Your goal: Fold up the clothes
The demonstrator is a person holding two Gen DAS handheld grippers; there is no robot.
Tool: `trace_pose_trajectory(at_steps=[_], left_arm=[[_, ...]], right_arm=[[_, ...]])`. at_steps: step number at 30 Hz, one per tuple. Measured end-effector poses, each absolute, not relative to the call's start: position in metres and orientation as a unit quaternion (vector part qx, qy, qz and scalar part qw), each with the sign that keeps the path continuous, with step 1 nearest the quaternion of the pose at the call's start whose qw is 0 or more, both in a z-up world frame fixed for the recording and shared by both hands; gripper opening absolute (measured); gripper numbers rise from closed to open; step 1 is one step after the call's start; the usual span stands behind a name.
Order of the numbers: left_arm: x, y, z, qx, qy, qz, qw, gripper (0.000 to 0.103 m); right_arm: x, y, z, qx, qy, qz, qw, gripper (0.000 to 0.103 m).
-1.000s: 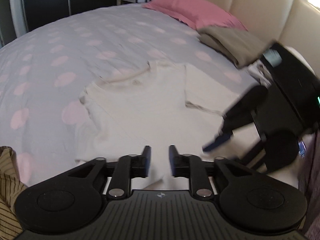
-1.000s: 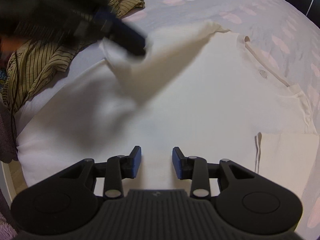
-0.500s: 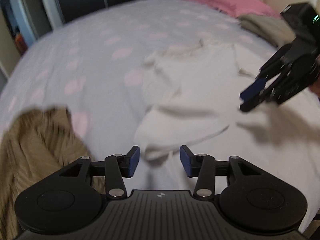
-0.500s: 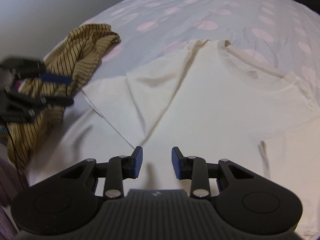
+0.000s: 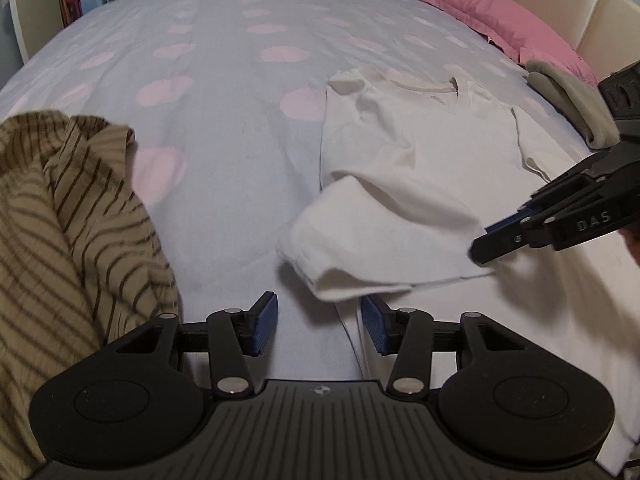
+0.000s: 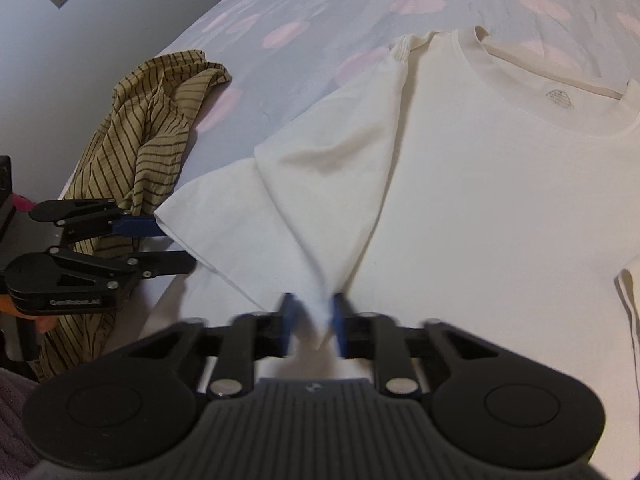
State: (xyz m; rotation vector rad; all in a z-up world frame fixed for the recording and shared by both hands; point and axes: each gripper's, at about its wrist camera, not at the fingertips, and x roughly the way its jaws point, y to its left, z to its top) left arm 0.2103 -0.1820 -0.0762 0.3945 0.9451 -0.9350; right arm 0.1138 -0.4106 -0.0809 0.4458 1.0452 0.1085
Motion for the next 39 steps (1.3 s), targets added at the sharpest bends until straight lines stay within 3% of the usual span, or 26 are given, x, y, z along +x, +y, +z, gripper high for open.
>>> trace_pose_trajectory(at_steps=[9,15,21,24,30,32,33,39], left_arm=[[0.209,-0.197,-0.077,0.226,0.383,-0.449,0.775,0.043],[0.187,-0.204,-0.071,0.280,0.325,-0.472,0.770,0.005],[0.176,-0.201,-0.065,0.287,0.308,-0.489,0.764,0.005],[0.172,-0.202,-0.066,0.299,0.300,-0.485,0.765,0.018],[0.169,-0.212,-0.071,0.323,0.292,-0.493,0.753,0.019],[0.173,-0.214,-0.071,0.325,0.300,-0.481,0.757,0.014],[0.175,-0.215,-0.070,0.325,0.305,-0.474,0.760,0.005],[0.196,-0.195,-0.057,0.320,0.315,-0.439,0.778,0.004]], right_arm=[[0.112,-0.442,-0.054,0.215,0.458,0.008,0.863,0.003],[0.112,-0.444,-0.053,0.220,0.457,-0.007,0.862,0.003],[0.108,-0.462,-0.044,0.224,0.435,-0.046,0.871,0.003],[0.108,-0.460,-0.047,0.228,0.442,-0.040,0.866,0.003],[0.108,-0.459,-0.044,0.227,0.441,-0.035,0.868,0.003],[0.107,-0.458,-0.044,0.225,0.441,-0.033,0.868,0.003],[0.107,-0.458,-0.044,0.224,0.442,-0.032,0.868,0.003],[0.106,-0.455,-0.044,0.239,0.440,-0.010,0.866,0.003]])
